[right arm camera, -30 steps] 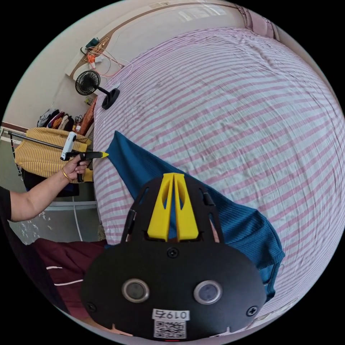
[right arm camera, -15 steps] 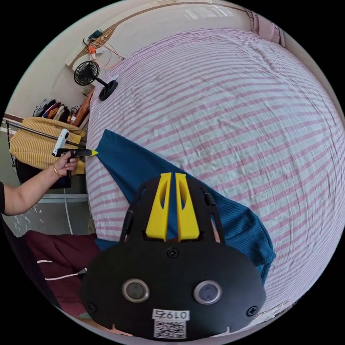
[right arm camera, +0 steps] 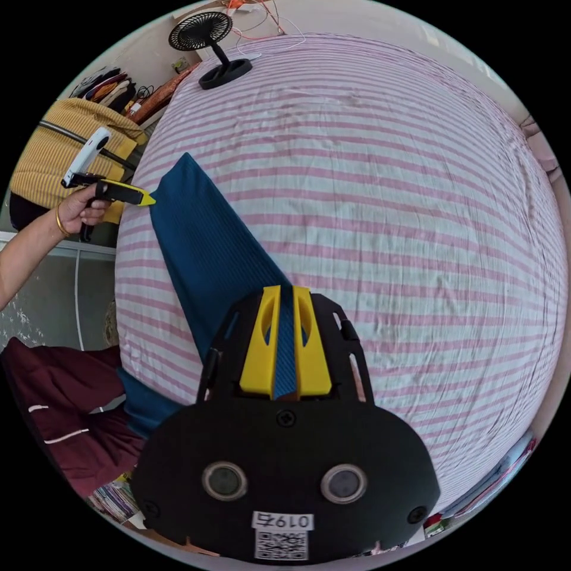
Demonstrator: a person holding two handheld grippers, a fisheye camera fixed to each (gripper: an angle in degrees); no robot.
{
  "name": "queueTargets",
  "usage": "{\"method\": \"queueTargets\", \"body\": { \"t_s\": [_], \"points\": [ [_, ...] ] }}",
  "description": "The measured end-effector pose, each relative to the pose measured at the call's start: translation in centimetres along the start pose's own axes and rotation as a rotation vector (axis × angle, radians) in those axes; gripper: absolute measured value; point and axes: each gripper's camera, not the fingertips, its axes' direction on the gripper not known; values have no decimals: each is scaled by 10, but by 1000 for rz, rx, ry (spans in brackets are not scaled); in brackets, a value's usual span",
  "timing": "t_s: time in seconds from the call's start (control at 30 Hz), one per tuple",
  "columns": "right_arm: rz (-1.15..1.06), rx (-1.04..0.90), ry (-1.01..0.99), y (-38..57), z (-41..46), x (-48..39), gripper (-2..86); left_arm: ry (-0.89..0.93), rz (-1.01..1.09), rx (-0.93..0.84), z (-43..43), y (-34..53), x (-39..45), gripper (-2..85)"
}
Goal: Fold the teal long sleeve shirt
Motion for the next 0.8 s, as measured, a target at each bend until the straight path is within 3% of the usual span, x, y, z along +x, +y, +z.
{"method": "queueTargets", "body": {
  "t_s": [0.4,0.53,0.67,0.8],
  "points": [
    [91,83,121,10,16,-8,-7,-58,-41,98,6,8,36,11],
    [88,64,146,19,26,-14,21,-31,-49,69,10,3,45,11],
    [183,176,158,49,8,-3,90,6,-49,35,9,-1,57,9],
    [284,267,100,93,-8,11,95,-44,-71,45,0,0,76,9]
  ]
}}
